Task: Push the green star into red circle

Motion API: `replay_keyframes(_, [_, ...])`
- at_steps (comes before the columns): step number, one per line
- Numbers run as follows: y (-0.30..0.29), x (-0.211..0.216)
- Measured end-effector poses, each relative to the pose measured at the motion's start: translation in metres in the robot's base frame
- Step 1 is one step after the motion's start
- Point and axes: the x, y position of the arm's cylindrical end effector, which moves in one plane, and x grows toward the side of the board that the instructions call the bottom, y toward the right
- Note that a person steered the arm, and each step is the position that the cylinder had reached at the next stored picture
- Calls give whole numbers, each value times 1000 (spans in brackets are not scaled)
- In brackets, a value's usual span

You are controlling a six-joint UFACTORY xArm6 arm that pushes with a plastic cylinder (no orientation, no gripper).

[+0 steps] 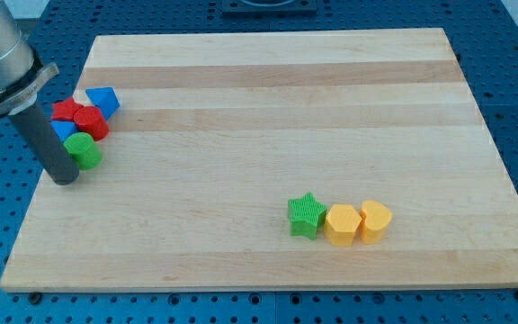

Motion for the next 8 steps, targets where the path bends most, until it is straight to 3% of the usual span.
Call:
replay_keyframes(1, [71,49])
replay_keyframes(3, [275,118])
replay_keyframes(4, [331,108])
replay_keyframes(6, [261,59])
replay_keyframes(8, [277,35])
